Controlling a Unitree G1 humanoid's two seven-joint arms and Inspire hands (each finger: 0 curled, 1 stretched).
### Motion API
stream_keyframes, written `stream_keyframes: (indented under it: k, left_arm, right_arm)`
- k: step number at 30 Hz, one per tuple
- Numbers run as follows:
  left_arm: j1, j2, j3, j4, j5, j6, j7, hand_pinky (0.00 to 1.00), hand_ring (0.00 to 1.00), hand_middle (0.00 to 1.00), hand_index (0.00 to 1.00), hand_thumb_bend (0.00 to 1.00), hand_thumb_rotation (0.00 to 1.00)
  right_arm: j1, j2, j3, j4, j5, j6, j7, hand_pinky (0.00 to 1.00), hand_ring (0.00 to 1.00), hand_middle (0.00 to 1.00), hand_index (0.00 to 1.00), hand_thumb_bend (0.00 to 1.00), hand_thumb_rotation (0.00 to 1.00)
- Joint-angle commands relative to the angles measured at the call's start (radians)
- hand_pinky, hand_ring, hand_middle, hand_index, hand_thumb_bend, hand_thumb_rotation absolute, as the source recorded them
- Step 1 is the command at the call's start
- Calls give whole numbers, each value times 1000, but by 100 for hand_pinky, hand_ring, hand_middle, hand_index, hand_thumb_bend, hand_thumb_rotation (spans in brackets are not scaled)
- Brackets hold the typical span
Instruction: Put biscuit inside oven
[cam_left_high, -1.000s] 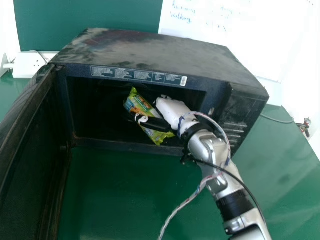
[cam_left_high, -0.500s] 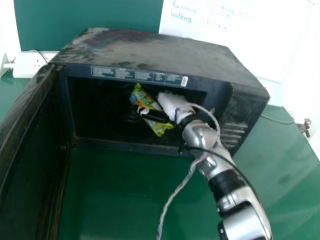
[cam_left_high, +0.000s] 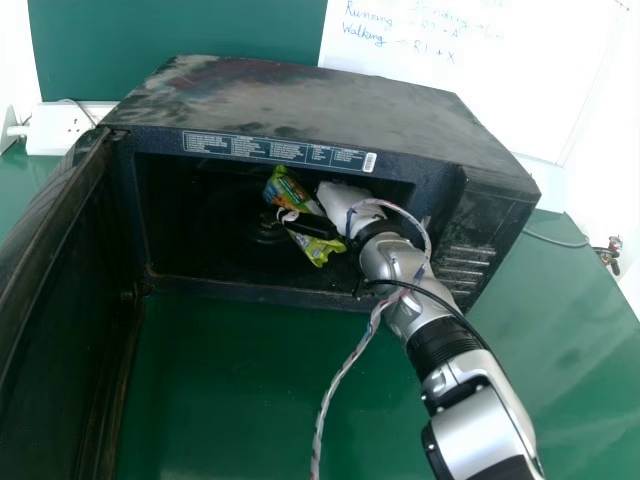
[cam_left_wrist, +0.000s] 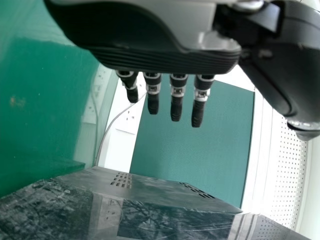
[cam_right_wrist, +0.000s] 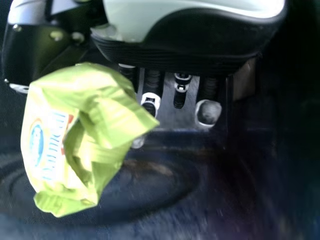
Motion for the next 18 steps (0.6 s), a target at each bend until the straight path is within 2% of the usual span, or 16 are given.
stream_keyframes:
  k: [1, 12, 16, 18]
  left_arm:
    - [16, -6, 11, 0, -7, -6, -9, 95, 86, 89, 90, 85, 100]
    - [15, -8, 12, 4, -3, -11, -15, 98, 89, 91, 92, 87, 100]
    - [17, -8, 9, 7, 13, -30, -22, 97, 89, 91, 91, 86, 100]
    - [21, -7, 6, 6, 22, -38, -27, 97, 89, 90, 91, 85, 100]
  right_arm:
    - [-44, 6, -2, 23, 18, -14, -16, 0, 5, 14, 16, 68, 0]
    - [-77, 19, 4, 95, 40, -20, -15, 0, 5, 14, 15, 68, 0]
    - [-79, 26, 7, 111, 40, -9, -26, 0, 5, 14, 15, 73, 0]
    - [-76, 30, 8, 117, 40, -6, -32, 0, 5, 14, 17, 69, 0]
